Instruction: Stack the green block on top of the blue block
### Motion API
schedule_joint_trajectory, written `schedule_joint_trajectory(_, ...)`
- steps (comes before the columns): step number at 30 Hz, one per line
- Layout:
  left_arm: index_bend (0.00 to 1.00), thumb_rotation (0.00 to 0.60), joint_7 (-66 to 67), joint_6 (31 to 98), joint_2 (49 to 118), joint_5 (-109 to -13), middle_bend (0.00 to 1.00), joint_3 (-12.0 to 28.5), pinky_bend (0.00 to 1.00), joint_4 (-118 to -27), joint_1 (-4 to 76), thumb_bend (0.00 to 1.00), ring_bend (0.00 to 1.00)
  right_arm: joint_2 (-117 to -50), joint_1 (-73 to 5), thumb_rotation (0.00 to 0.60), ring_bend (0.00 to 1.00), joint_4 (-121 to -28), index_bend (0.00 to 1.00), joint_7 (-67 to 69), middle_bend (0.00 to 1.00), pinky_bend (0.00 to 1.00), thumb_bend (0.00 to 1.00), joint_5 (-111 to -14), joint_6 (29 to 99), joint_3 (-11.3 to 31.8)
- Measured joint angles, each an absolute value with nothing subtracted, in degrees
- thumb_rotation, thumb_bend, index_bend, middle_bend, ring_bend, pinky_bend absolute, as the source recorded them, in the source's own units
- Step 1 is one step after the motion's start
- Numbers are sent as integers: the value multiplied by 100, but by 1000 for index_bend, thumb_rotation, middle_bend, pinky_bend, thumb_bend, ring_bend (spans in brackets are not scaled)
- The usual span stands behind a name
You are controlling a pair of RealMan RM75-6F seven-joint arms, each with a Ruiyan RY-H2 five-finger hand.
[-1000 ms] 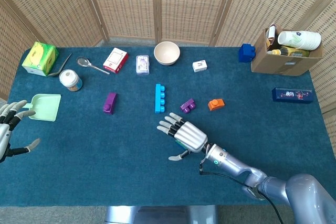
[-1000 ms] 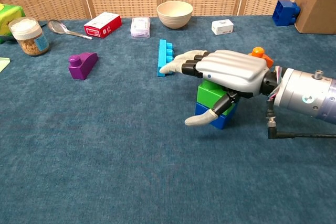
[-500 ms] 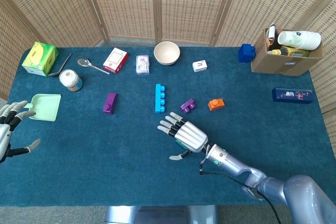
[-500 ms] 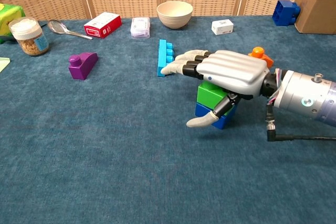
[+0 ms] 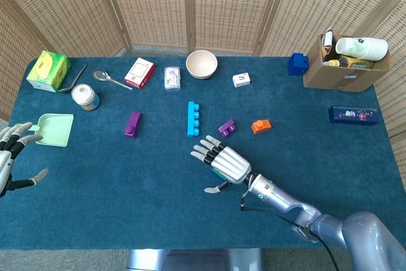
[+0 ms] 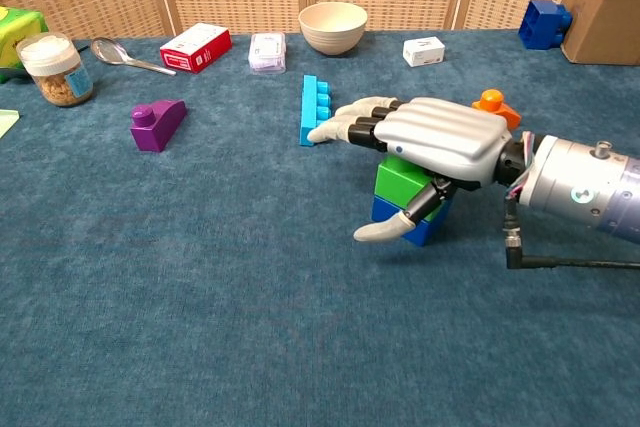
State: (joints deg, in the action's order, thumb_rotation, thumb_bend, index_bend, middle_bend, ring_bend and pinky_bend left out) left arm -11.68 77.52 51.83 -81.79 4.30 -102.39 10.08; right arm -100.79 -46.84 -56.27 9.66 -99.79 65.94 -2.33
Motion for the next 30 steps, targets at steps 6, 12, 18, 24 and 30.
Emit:
schedule_joint_trajectory(6,225,543,-1198,7746,5211,-8178,90,423,0,-10205,1004,305,0,-9918,-4764,174,0,-5878,54,919,104,0,183,-9975,6545,-171)
schedule_joint_trajectory(12,225,545,-1235,7729,5243,-8194,90,416,0,-10155,1011,305,0,-9804,-4842,179,0,-6246,44,823,105,0,176,-9907,6381,-103)
schedule_joint_trajectory(18,226,549,-1276,7727,5255,-8195,91,407,0,-10116,1002,305,0,-9841,-4950,175,0,-6473,41,631,104,0,178,-9835,6207,0)
schedule_joint_trajectory(24,225,544,-1325,7735,5258,-8195,90,387,0,-10071,975,305,0,-9952,-4969,176,0,-6420,40,519,104,0,177,-9780,6120,18)
schedule_joint_trajectory(30,225,545,-1344,7732,5272,-8207,90,379,0,-10051,972,304,0,-10030,-4943,173,0,-6331,40,532,104,0,178,-9761,6117,-7)
